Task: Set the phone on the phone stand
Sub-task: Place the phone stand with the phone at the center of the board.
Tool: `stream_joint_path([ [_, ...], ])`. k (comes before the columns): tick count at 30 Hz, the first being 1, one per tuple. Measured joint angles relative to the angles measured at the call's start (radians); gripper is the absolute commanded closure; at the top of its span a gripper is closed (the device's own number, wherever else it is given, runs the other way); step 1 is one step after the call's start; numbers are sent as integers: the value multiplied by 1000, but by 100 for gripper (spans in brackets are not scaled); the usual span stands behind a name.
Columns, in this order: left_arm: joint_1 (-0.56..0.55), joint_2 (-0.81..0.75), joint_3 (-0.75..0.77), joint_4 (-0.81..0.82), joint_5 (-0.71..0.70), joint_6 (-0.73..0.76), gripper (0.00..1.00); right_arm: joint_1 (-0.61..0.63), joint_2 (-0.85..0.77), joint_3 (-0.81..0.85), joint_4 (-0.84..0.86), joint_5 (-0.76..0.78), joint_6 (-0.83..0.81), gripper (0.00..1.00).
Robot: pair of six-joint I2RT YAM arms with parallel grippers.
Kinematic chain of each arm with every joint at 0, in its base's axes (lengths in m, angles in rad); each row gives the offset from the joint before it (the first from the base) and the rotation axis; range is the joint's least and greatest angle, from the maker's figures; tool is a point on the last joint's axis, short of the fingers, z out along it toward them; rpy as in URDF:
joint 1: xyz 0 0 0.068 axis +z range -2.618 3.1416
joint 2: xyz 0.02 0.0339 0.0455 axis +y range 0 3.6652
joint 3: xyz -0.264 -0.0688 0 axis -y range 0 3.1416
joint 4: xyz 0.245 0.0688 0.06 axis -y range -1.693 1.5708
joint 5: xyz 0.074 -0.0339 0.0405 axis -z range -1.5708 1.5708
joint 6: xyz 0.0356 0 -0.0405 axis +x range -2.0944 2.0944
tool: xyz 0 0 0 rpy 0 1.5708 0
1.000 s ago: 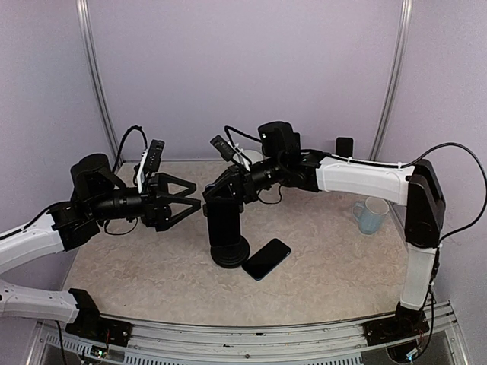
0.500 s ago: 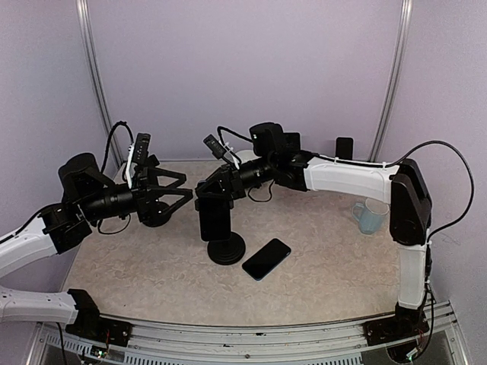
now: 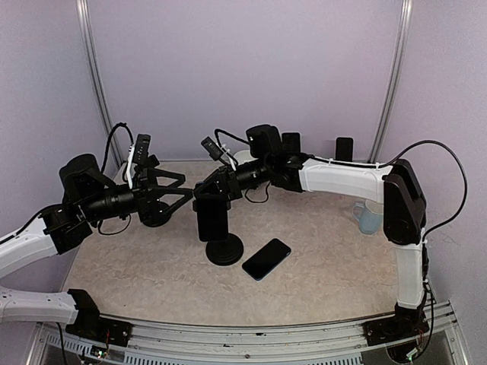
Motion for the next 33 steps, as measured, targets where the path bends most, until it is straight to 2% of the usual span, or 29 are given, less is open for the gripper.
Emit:
stream_joint_path([
  [13,11,17,0,1,-1,-4,1,0,3,27,19,-8,-20,64],
  [25,19,20,-1,5,-3,-14,1,-6,1,27,20,-5,-60,46],
  [28,19,20,-5,10,-6,-20,1,-8,-5,23,14,6,-69,34],
  [31,23,20,-6,10,-10,-23,1,-17,-23,2,11,23,-76,1],
  [33,23,20,-6,10,-13,-24,1,-19,-39,-14,8,36,-71,0],
])
